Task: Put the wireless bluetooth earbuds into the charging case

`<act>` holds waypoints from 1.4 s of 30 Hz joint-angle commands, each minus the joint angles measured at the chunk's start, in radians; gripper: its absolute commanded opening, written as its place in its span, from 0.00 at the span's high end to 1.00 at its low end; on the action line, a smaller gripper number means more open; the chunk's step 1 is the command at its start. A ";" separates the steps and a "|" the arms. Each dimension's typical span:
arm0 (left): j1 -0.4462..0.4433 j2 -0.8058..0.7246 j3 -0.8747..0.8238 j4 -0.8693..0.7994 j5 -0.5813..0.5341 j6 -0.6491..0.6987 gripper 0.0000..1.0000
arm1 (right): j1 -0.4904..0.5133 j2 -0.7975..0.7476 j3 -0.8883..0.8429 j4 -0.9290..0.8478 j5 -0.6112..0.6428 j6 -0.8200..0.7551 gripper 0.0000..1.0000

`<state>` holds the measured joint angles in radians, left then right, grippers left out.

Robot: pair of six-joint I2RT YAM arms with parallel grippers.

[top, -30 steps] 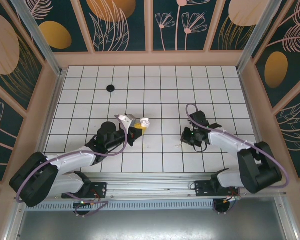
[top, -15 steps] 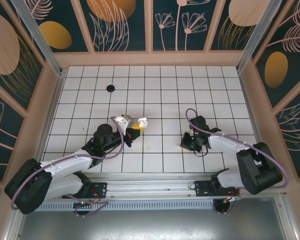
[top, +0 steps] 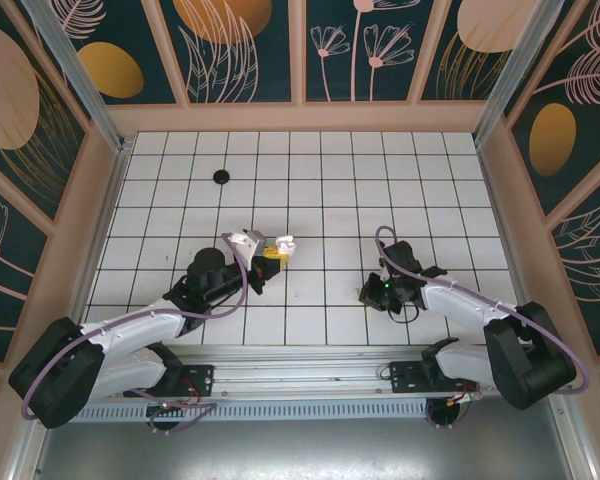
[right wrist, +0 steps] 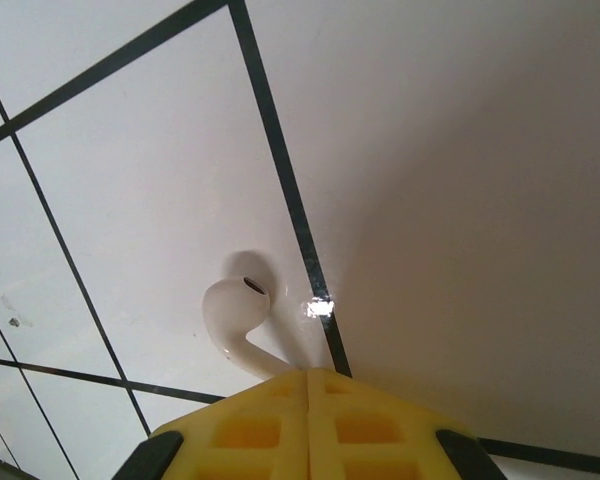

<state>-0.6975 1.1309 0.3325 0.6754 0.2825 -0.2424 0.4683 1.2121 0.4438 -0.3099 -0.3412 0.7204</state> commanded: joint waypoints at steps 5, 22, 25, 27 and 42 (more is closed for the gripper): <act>0.002 -0.042 -0.019 -0.004 -0.014 -0.012 1.00 | 0.018 0.001 0.032 0.026 -0.010 0.015 0.92; 0.001 -0.026 -0.013 -0.002 -0.015 -0.002 1.00 | 0.018 -0.045 0.090 -0.041 0.045 0.000 0.93; 0.002 -0.024 -0.015 -0.002 -0.015 0.000 1.00 | -0.002 -0.062 0.069 -0.042 0.042 0.025 0.87; 0.002 -0.021 -0.015 0.001 -0.016 0.002 1.00 | -0.003 -0.063 0.055 -0.024 0.033 0.048 0.83; 0.002 -0.007 -0.006 0.000 -0.013 0.018 1.00 | 0.022 -0.026 0.018 0.070 0.034 0.135 0.60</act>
<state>-0.6975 1.1156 0.3271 0.6685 0.2756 -0.2405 0.4797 1.1679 0.4664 -0.2638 -0.3191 0.8303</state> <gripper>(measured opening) 0.069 0.400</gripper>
